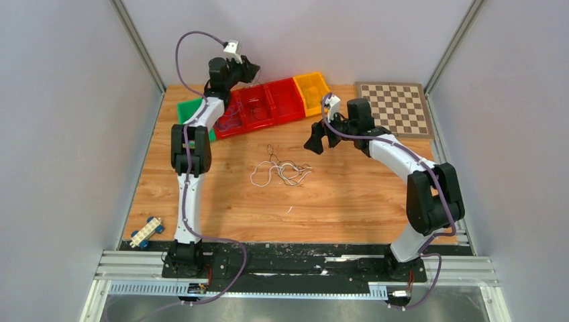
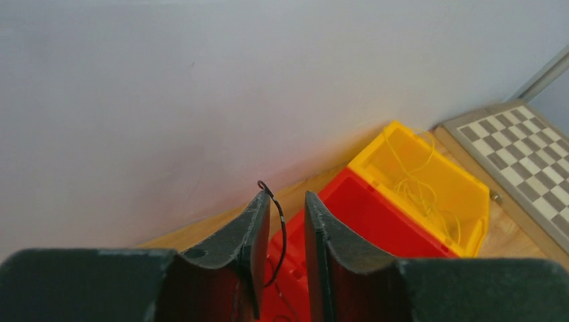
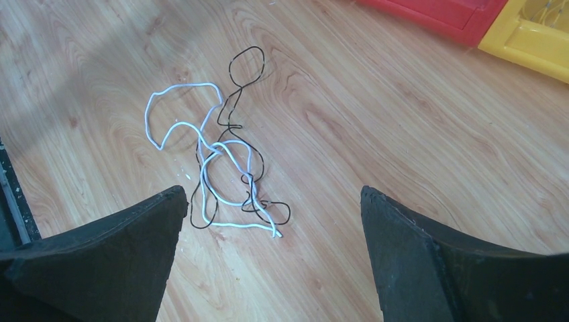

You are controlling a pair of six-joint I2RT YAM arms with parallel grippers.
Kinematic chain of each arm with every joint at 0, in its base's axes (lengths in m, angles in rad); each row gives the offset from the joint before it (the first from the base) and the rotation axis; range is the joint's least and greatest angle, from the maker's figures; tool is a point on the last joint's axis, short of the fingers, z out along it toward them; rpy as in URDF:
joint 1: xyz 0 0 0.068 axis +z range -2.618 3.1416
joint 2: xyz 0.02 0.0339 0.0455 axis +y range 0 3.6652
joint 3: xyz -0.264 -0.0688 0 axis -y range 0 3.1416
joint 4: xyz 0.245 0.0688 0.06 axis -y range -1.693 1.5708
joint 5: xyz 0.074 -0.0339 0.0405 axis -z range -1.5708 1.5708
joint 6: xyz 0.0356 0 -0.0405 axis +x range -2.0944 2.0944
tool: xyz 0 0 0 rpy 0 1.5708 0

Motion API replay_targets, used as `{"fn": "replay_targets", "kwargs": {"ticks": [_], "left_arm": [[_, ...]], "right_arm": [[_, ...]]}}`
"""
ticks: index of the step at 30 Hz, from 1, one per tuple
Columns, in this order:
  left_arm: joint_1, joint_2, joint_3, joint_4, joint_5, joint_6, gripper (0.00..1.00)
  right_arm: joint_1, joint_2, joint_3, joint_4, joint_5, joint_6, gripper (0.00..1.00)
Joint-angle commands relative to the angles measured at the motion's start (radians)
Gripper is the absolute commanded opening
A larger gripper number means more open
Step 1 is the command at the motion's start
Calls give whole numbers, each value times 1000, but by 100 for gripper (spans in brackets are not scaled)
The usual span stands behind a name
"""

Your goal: Untangle the cables

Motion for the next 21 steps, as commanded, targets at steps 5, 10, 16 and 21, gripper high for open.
{"fn": "replay_targets", "kwargs": {"ticks": [5,10,16,21], "left_arm": [[60,-203,-214,63,104,105,49],[61,-318,-296,-2,246,182,66],[61,-533,-402,-306,386,464,96],[53,-673,-445,-710,489,694,100]], "right_arm": [[-15,0,38,3,-20,-18,100],[-17,-4,37,-19,-52,-53,100],[-16,-20,32,-108,-91,-149,99],[-10,26,55,-179,-130,-163,94]]}}
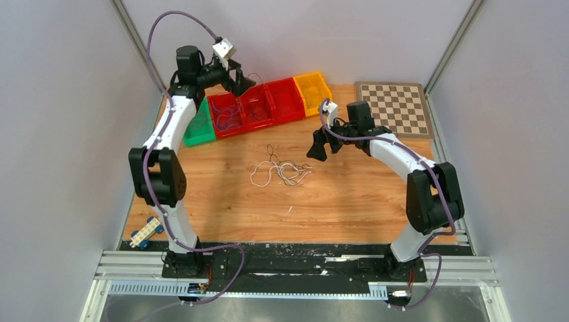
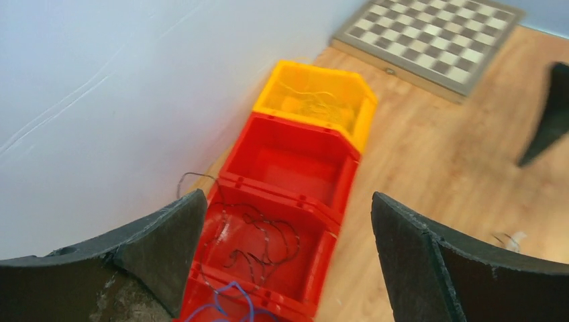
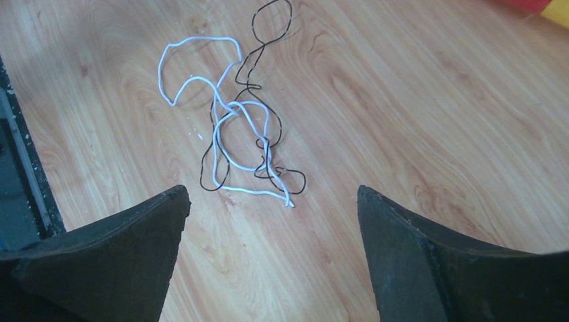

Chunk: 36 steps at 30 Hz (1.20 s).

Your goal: Untangle the cables

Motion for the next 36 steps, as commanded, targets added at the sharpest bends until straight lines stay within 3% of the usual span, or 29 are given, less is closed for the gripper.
{"fn": "replay_targets", "kwargs": {"ticks": [1,4,8,10,13,19,29,33,35,36], "left_arm": [[-21,-161,-81,-429,139,233,100],[-57,-213,-181,-557,140,197,100],[-98,-276,-388,-443,105,16,100],[-109,-292,-467,-342,57,-119,95],[-111,-261,-534,-225,-22,-358,78],[-141,-129,-521,-76,-152,-592,70],[-194,59,-469,-29,-176,-732,60],[-218,115,-429,-28,-137,-760,43],[-241,104,-411,-29,-106,-772,14],[-248,86,-409,-24,-97,-775,7]], "right_arm": [[8,35,53,-63,-63,-43,93],[33,69,68,-64,-60,-46,89],[75,152,145,-64,-39,-36,85],[91,189,184,-64,-27,-27,84],[104,225,210,-64,-14,-20,84],[105,240,210,-64,-2,-8,85],[103,180,195,-70,39,-49,91],[103,177,197,-68,36,-28,92],[103,166,199,-58,36,-19,94],[103,153,196,-40,30,-13,95]]}}
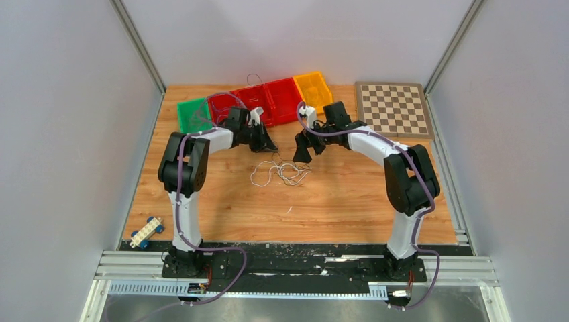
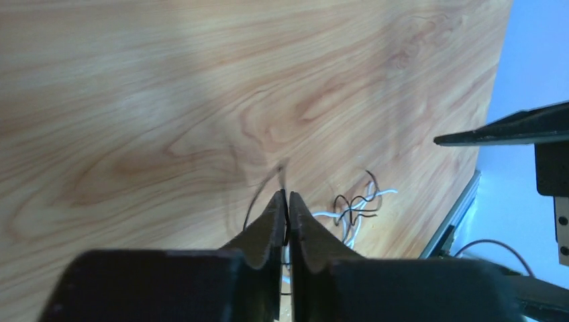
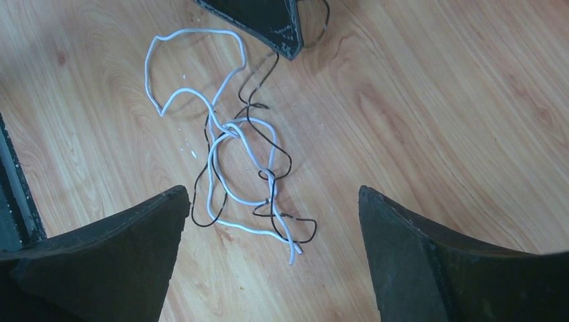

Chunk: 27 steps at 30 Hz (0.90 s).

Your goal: Untangle the cables

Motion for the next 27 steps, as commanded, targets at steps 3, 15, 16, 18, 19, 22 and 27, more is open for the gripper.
{"fn": "replay_targets", "kwargs": {"ticks": [3,15,16,18,19,22,27], "left_arm": [[-58,-169,10,163,109,-53,0],[-63,-463,76,271,262,-185,0],[-64,-488,78,304,275,-202,0],[-63,-515,87,334,295,-247,0],[-63,-522,106,336,304,-263,0],[-58,-556,157,330,339,-281,0],[-34,-584,257,388,358,-354,0]], "right_arm": [[-2,-113,-6,155,-53,54,100],[116,-184,-135,843,-12,295,100],[136,-174,-133,851,23,284,100],[162,-156,-138,864,100,277,100],[167,-144,-140,858,130,276,99],[166,-107,-145,797,178,276,92],[157,-106,-251,781,193,276,57]]}}
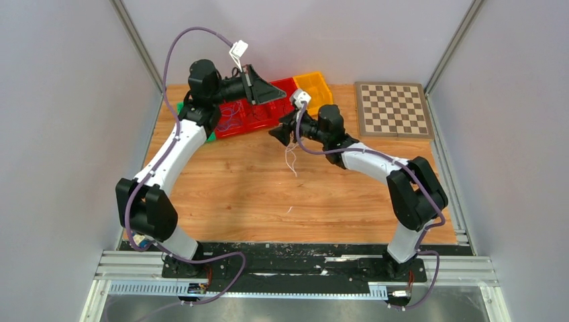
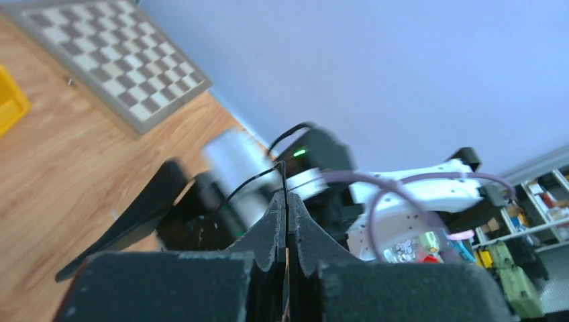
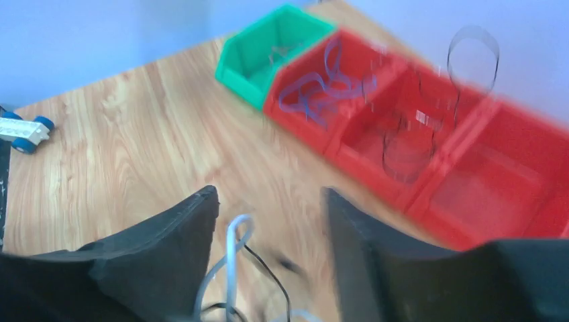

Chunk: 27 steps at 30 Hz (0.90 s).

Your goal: Untangle the cables

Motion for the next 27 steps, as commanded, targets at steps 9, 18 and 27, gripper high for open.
{"fn": "replay_targets", "kwargs": {"ticks": [9,18,27], "left_arm": [[84,-21,361,236,23,-228,0],[107,117,575,223,-30,-243,0],[88,158,585,275,-24,-286,0]], "right_arm": [[-25,-60,-272,-128,42,-58,44],[-84,-151,-368,-232,-58,-70,7],[-94,-263,-170,-281,-164,-144,100]]}}
